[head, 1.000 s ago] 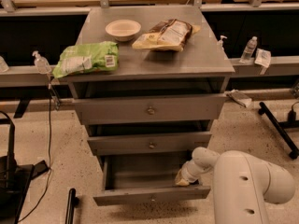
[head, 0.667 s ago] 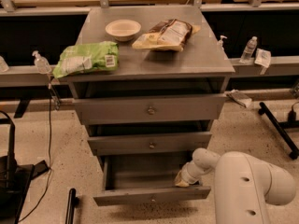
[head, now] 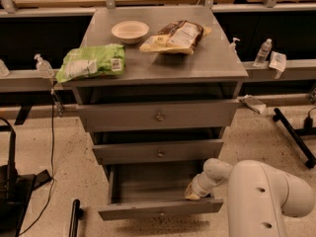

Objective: Open bottom drawer

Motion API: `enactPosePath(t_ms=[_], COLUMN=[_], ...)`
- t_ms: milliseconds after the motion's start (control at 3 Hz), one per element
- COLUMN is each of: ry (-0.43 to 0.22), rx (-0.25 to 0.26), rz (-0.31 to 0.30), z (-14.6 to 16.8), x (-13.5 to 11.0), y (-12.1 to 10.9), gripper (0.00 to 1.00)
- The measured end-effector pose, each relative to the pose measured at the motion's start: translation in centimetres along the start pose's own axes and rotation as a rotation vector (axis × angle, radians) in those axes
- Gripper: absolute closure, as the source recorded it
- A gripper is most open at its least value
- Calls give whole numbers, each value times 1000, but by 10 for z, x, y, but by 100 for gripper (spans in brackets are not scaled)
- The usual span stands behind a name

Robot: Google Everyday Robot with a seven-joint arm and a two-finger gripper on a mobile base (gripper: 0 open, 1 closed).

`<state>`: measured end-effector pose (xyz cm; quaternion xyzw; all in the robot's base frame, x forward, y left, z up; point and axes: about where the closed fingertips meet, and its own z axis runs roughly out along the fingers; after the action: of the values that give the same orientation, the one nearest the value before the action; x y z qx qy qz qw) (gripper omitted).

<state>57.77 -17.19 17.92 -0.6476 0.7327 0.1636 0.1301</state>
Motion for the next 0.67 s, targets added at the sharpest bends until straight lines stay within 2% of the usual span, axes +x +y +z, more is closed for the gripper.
enactPosePath(t_ms=[667], ry=[0], rx=[0], rz=[0], z=[0], x=[0], y=[0], gripper=[100])
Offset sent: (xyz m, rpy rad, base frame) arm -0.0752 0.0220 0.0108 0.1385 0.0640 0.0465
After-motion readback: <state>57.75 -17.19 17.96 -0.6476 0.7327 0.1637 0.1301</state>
